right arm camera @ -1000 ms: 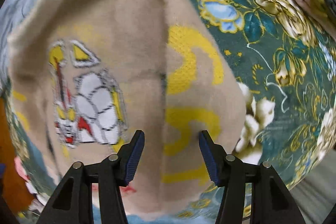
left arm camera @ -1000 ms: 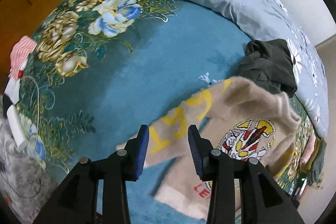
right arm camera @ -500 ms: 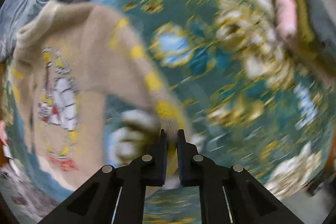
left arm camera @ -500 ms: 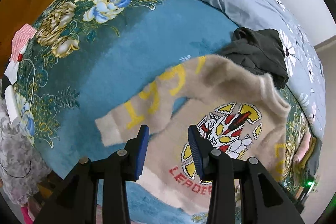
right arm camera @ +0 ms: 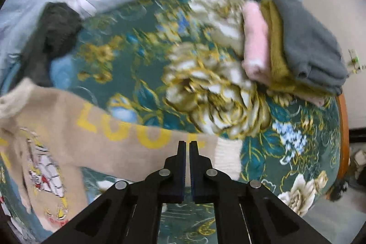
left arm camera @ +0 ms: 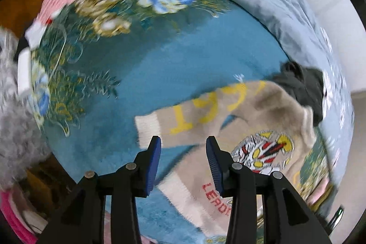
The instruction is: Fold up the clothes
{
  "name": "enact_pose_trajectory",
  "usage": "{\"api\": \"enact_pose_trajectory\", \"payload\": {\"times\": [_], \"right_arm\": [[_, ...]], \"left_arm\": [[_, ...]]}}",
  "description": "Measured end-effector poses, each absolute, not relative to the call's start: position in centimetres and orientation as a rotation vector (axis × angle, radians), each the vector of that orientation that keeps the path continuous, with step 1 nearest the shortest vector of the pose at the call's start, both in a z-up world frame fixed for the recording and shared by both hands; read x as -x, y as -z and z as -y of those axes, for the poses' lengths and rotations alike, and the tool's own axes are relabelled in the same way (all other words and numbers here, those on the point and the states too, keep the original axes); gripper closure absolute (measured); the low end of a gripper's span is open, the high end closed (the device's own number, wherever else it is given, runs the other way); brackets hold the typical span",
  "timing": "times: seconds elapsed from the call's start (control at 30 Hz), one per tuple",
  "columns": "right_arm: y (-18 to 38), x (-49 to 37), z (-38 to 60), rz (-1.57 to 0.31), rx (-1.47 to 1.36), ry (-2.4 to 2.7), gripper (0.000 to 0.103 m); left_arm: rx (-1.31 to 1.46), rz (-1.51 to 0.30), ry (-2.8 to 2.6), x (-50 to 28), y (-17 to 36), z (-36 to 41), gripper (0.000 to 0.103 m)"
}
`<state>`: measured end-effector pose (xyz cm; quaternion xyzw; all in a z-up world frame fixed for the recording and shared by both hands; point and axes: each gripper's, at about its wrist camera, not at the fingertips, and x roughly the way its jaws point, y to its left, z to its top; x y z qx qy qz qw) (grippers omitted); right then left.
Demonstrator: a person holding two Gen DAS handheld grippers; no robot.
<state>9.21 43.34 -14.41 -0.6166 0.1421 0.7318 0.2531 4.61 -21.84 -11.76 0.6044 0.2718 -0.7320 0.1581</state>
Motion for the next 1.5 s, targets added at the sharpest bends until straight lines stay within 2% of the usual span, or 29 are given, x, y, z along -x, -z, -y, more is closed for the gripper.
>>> {"api": "enact_pose_trajectory", "payload": {"times": [0.07,0.13,0.17,0.2,0.27,0.4,0.53,0.6,0.67,0.8,0.87,0.9,1.1,1.27,1.3,1.37,1.43,1.47,1.5], "right_arm": [[12.8,-9.5,-41.7,-0.411,1.624,-2.045,0.096],[11.2,-9.7,-39.2,-0.437,1.584,-2.087,0.076],[10.4,-9.8,-37.9,-0.453,1.560,-2.101,0.050],[9.9,-10.0,-36.7,-0.479,1.548,-2.119,0.042],[8.9,-10.4,-34.3,-0.534,1.529,-2.155,0.040],[7.1,-10.1,-29.0,-0.589,1.530,-2.190,0.019],[5.4,-9.4,-25.0,-0.587,1.464,-2.221,0.014],[4.6,-9.1,-23.6,-0.579,1.412,-2.223,0.005],[3.7,-8.9,-22.2,-0.568,1.373,-2.224,0.000],[2.1,-8.8,-20.2,-0.503,1.382,-2.205,0.000],[1.5,-8.8,-19.7,-0.461,1.377,-2.192,0.000],[1.2,-8.7,-19.5,-0.447,1.359,-2.180,0.000],[-0.5,-7.0,-18.5,-0.419,1.273,-2.165,0.000],[-0.6,-4.0,-16.1,-0.360,1.294,-2.213,0.000],[-0.5,-3.6,-15.5,-0.361,1.299,-2.224,0.000],[-0.2,-2.8,-14.6,-0.343,1.329,-2.235,0.000],[0.0,-2.3,-13.8,-0.310,1.349,-2.245,0.000],[0.0,-2.1,-13.6,-0.302,1.351,-2.252,0.000],[0.0,-2.0,-13.4,-0.300,1.353,-2.256,0.000]], "left_arm": [[-1.703,-0.879,2.055,-5.3,13.2,23.8,0.053],[-1.705,-0.940,2.018,-5.6,14.9,25.2,0.052],[-1.706,-0.970,1.999,-5.7,15.7,25.9,0.050],[-1.717,-0.991,1.977,-5.8,16.8,26.6,0.050],[-1.739,-1.022,1.938,-5.9,19.2,27.8,0.047],[-1.768,-1.046,1.907,-5.7,22.8,29.2,0.046],[-1.842,-0.963,1.919,-4.7,25.8,29.4,0.044],[-1.910,-0.935,1.906,-4.3,27.4,29.3,0.044],[-1.972,-0.923,1.883,-3.9,28.9,29.1,0.044],[-2.047,-0.961,1.819,-3.8,31.4,28.9,0.043],[-2.051,-0.968,1.826,-3.5,31.7,28.7,0.034],[-2.051,-0.977,1.832,-3.4,31.8,28.6,0.033],[-2.014,-0.952,1.844,-3.1,31.5,28.0,0.033],[-1.988,-1.024,1.857,-2.7,31.0,27.3,0.033],[-1.988,-1.033,1.855,-2.5,31.0,27.1,0.036],[-1.992,-1.038,1.848,-2.3,31.1,26.9,0.057],[-1.996,-1.025,1.832,-2.1,31.3,26.8,0.072],[-1.992,-1.048,1.828,-2.2,31.3,26.9,0.084],[-1.986,-1.074,1.836,-2.2,31.1,27.2,0.089]]}}
